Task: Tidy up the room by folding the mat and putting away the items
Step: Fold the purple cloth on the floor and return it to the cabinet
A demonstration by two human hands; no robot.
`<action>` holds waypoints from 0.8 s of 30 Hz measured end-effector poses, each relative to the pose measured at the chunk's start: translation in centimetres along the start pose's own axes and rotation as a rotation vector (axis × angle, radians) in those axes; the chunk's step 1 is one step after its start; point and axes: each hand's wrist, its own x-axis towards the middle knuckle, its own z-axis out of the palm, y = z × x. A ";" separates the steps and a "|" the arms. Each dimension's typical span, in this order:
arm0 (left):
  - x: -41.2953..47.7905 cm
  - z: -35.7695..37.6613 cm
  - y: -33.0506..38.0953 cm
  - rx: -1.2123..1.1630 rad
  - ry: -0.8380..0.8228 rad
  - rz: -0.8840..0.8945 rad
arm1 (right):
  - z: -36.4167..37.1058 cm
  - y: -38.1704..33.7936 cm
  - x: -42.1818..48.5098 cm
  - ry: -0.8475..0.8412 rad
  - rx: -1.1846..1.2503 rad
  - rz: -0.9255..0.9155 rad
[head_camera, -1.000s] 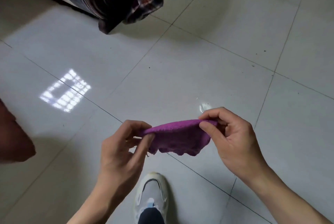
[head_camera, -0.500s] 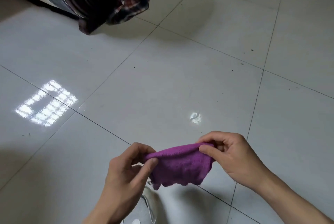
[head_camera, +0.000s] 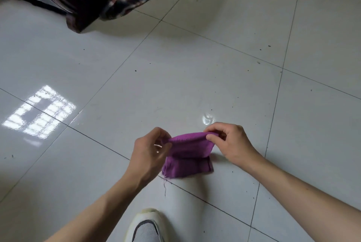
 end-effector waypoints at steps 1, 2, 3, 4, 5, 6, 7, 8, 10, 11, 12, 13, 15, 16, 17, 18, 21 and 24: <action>0.8 0.1 -0.2 0.008 0.002 0.000 | 0.0 0.2 0.5 0.011 -0.018 -0.003; 1.5 0.2 -0.2 0.014 0.004 -0.003 | 0.0 0.3 0.8 0.018 -0.035 -0.008; 2.1 0.3 -0.3 0.019 0.004 -0.006 | 0.0 0.4 1.1 0.021 -0.053 -0.016; 2.6 0.4 -0.4 0.023 0.003 -0.008 | 0.0 0.6 1.3 0.022 -0.074 -0.027; 3.0 0.6 -0.4 0.027 0.001 -0.008 | 0.0 0.8 1.5 0.026 -0.099 -0.041; 3.2 0.7 -0.4 0.032 -0.002 -0.006 | 0.1 1.0 1.7 0.031 -0.124 -0.059; 3.4 0.7 -0.4 0.038 -0.005 -0.002 | 0.1 1.1 1.8 0.036 -0.147 -0.079; 3.5 0.7 -0.2 0.041 -0.006 0.008 | 0.1 1.2 1.9 0.041 -0.162 -0.099; 3.4 0.5 0.2 0.040 -0.006 0.037 | 0.2 0.9 2.0 0.038 -0.161 -0.120; 3.3 0.2 0.5 0.031 -0.009 0.048 | 0.1 0.6 2.0 0.028 -0.145 -0.114; 3.1 -0.2 0.7 0.018 -0.012 0.056 | 0.0 0.2 1.9 0.012 -0.127 -0.105; 2.9 -0.6 0.9 0.008 -0.016 0.063 | -0.1 -0.2 1.7 -0.006 -0.115 -0.099; 2.4 -1.4 1.4 -0.006 -0.021 0.084 | -0.7 -1.2 1.1 -0.032 -0.094 -0.119; 2.2 -1.9 1.7 -0.012 -0.016 0.099 | -1.1 -1.7 0.9 -0.033 -0.085 -0.140; 2.1 -2.3 2.1 -0.022 -0.002 0.120 | -1.4 -2.3 0.7 -0.025 -0.077 -0.163; 1.9 -2.7 2.6 -0.039 0.016 0.148 | -1.7 -3.0 0.6 -0.013 -0.068 -0.188; 1.3 -3.5 4.0 -0.081 0.079 0.263 | -2.4 -4.7 0.3 0.029 -0.038 -0.301; -0.4 -4.2 4.4 -0.039 0.107 0.354 | -2.5 -5.3 -0.7 -0.001 -0.048 -0.388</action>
